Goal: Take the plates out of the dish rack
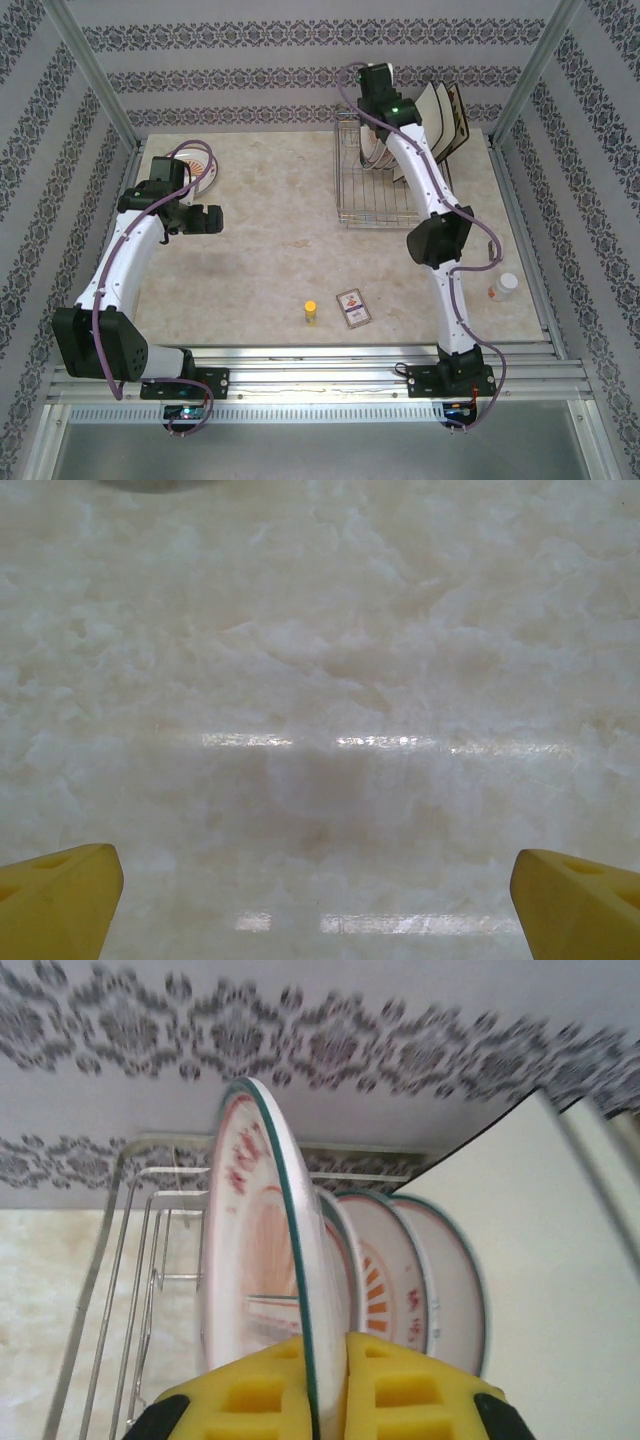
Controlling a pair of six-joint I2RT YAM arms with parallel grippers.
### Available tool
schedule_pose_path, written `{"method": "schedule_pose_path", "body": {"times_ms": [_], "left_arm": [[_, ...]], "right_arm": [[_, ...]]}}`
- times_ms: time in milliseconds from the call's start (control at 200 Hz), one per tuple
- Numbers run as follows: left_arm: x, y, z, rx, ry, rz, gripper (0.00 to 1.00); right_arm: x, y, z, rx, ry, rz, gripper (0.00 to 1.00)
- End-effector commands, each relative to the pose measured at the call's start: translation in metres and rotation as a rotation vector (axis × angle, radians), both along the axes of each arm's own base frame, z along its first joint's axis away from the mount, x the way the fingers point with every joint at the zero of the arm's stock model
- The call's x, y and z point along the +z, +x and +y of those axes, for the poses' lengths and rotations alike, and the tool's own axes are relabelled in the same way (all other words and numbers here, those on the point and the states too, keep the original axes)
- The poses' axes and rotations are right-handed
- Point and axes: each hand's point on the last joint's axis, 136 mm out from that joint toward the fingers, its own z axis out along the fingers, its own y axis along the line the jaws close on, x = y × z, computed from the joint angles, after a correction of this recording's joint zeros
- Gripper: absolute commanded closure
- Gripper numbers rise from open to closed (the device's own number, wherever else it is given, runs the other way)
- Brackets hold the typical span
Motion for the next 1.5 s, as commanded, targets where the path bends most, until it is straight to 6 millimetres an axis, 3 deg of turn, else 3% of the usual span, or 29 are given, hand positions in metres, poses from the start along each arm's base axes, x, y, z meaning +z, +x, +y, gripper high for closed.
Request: {"method": "schedule_pose_path", "body": {"times_ms": [0,155,290,480,580,709,929,1079,1254,1389,1494], "left_arm": [[0.007,0.002,-0.003,-0.024,0.018,-0.001,0.0],[0.008,0.003,-0.002,-0.03,0.027,0.0,0.0],[0.005,0.004,-0.001,-0.032,0.035,0.015,0.0],[0.005,0.004,-0.004,-0.038,0.015,0.015,0.0],[0.005,0.003,-0.007,-0.044,0.004,0.011,0.0],[0.005,0.003,-0.007,-0.046,0.005,0.013,0.0],[0.003,0.005,-0.005,-0.046,0.024,0.015,0.0],[0.007,0.011,-0.011,-0.061,-0.002,-0.012,0.0],[0.038,0.026,-0.056,-0.162,-0.239,-0.164,0.0],[0.063,0.032,-0.089,-0.242,-0.438,-0.262,0.0],[0.07,0.037,-0.108,-0.281,-0.575,-0.299,0.0]], "right_arm": [[0.082,-0.029,0.01,0.041,-0.008,-0.148,1.0],[0.105,-0.061,0.015,0.089,-0.062,-0.129,1.0],[0.109,-0.089,0.033,0.194,0.025,-0.098,1.0],[0.081,-0.13,0.062,0.413,0.353,-0.034,1.0],[0.062,-0.157,0.08,0.601,0.66,-0.01,1.0],[0.038,-0.179,0.087,0.777,0.98,-0.002,1.0],[-0.025,-0.187,0.102,0.778,1.053,0.115,1.0],[-0.049,-0.185,0.109,0.764,1.073,0.141,1.0],[-0.062,-0.178,0.123,0.769,1.104,0.175,1.0],[-0.062,-0.173,0.135,0.79,1.111,0.185,1.0],[-0.057,-0.17,0.143,0.81,1.12,0.189,1.0]]}}
